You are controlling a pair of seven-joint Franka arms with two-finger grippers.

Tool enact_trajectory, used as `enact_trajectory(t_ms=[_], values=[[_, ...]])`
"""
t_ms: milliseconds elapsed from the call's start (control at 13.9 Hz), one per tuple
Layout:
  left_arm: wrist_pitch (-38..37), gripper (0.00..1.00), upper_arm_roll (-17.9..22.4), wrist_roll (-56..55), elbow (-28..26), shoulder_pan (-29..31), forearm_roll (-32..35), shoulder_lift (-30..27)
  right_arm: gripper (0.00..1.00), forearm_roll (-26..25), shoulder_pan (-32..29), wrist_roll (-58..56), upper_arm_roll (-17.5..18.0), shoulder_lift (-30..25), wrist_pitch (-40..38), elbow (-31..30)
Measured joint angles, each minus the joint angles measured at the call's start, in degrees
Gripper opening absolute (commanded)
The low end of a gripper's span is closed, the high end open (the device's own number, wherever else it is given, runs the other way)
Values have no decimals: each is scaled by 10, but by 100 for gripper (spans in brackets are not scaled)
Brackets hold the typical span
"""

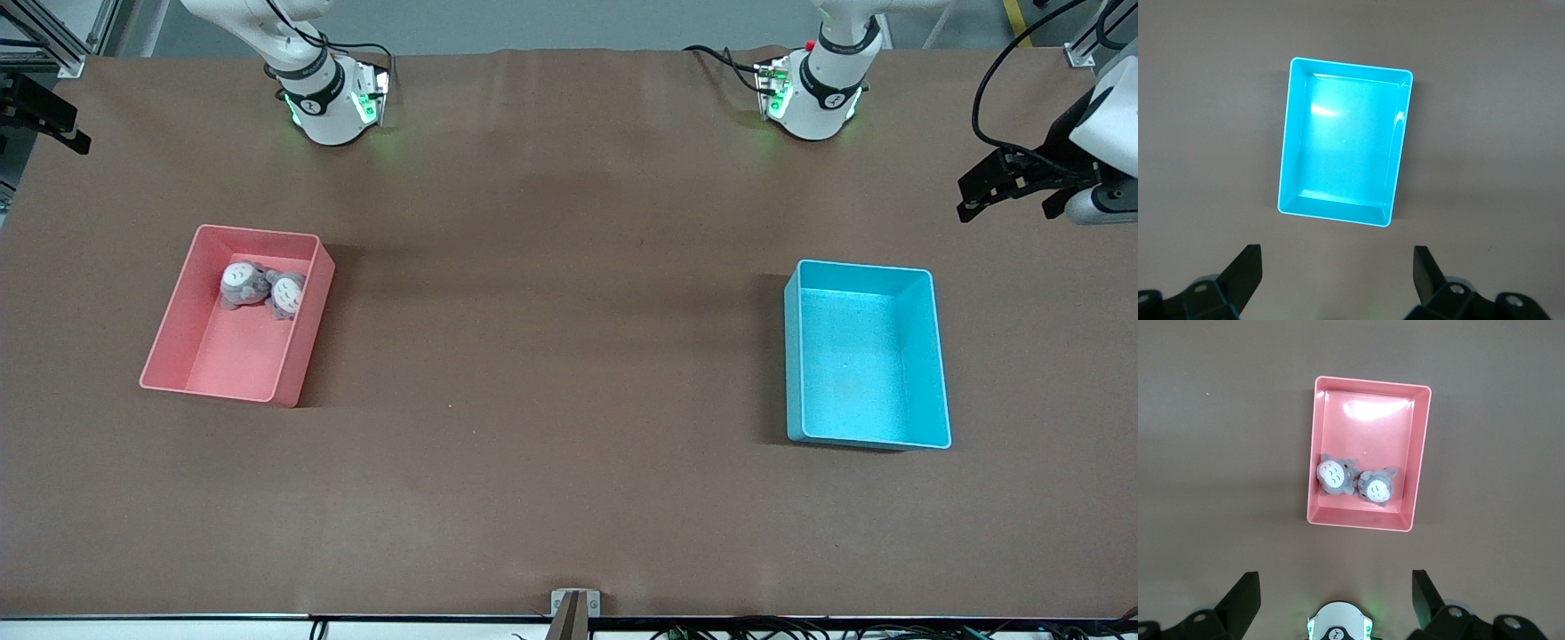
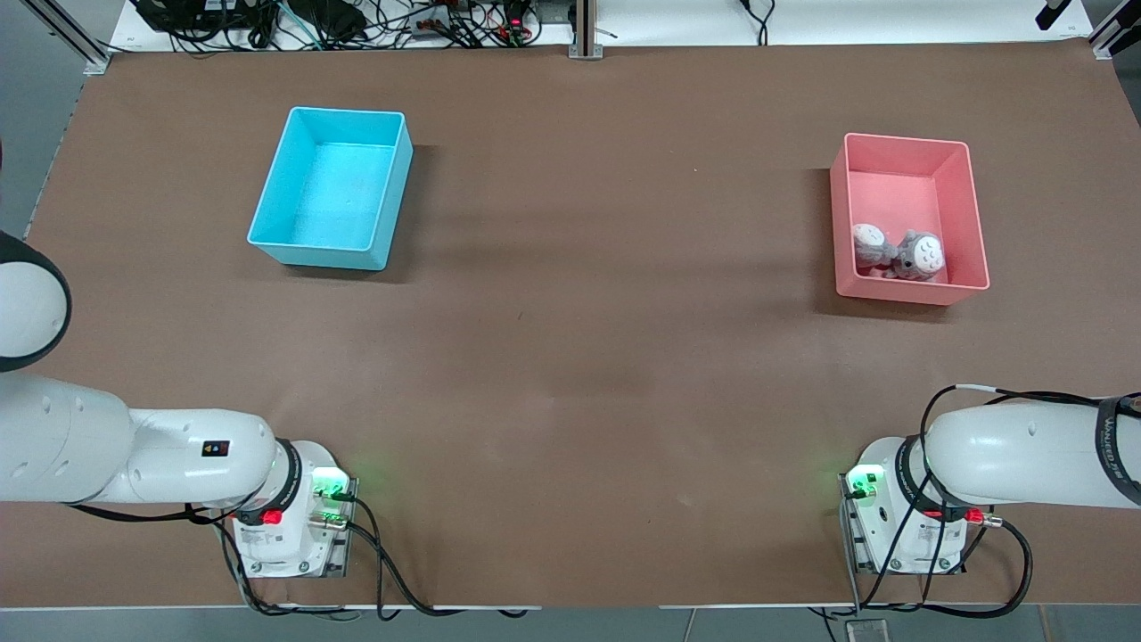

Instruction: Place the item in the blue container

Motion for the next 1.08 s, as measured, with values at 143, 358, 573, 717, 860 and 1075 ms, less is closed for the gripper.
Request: enact_trajectory(t_ms=[143,358,573,717,860,1075], values=[[0,100,0,0,0,0,0,0,100,1,0,0,0,0,0,0],[0,100,0,0,0,0,0,0,100,14,0,0,1,0,2,1],[0,100,0,0,2,0,0,5,100,19,0,0,1,0,6,2],[0,100,0,0,3,0,0,9,100,19,0,-1,1,0,11,2],[0,100,0,0,3,0,0,12,100,18,0,-3,1,0,19,2],[-2,100,0,0,3,-1,0,13,100,15,0,-4,0,0,26,3]])
